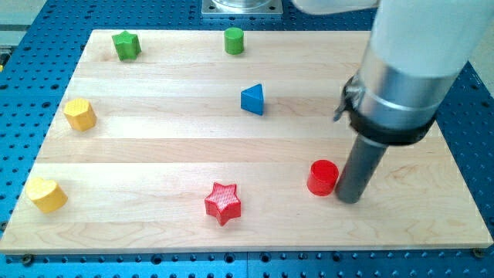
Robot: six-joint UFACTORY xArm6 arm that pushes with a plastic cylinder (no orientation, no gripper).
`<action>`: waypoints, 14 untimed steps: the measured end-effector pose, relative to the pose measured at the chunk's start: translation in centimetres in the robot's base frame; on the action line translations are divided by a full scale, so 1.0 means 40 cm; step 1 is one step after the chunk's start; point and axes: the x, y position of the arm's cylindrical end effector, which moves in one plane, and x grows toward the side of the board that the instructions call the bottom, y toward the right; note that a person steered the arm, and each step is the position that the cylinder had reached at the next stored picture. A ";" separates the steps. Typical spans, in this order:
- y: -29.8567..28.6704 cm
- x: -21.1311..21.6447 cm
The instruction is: Push the yellow heart to the bottom left of the red star
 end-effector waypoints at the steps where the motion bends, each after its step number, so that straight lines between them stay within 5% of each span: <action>1: 0.103 -0.023; 2: 0.000 -0.035; 3: -0.251 0.005; 4: -0.226 -0.023; 5: -0.376 -0.160; 6: -0.663 -0.180; 7: -0.781 -0.170; 8: -0.781 -0.178; 11: -1.116 -0.201; 14: -1.037 -0.012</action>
